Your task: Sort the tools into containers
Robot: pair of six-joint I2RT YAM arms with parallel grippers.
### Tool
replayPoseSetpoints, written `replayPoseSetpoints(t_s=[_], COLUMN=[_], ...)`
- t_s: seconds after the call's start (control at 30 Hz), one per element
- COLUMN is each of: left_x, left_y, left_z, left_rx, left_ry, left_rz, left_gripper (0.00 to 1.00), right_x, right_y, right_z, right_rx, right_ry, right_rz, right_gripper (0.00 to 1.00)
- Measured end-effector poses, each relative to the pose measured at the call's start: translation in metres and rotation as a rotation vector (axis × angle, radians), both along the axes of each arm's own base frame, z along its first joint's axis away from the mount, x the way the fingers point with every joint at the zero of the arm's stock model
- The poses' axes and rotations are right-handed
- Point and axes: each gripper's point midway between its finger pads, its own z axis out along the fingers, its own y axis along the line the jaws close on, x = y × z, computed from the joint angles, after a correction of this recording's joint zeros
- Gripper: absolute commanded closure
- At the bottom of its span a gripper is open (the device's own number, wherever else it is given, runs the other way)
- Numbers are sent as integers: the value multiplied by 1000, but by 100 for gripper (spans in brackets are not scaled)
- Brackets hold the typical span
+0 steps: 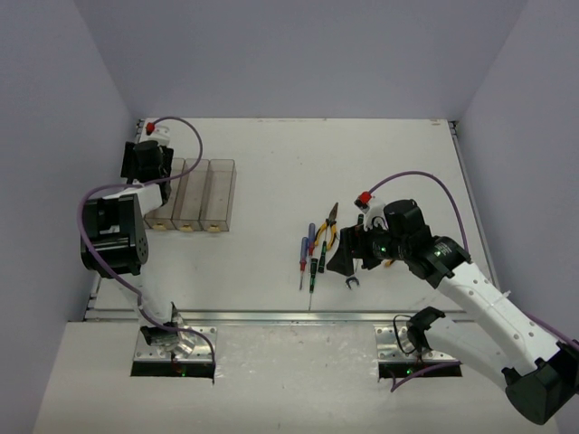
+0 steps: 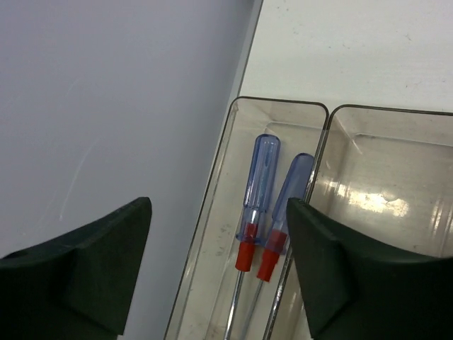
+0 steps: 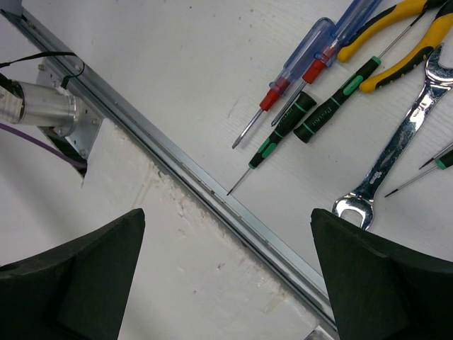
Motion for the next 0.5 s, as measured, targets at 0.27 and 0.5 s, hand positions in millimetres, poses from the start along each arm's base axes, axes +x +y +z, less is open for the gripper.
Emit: replayPoseSetpoints(t_s=[0.27, 0.5], left_x=[26, 42], left_y=[2, -47], left_z=[54, 232], left_rx=[-107, -454], left_ry=[-95, -523], left_rz=[100, 161], left_gripper=[0, 0], right_x=[4, 27], right_y=[-2, -5], right_z=[-2, -32], right_rx=[-14, -118], right_ry=[-3, 101], right_rz=[-23, -136], right_gripper=[1, 18])
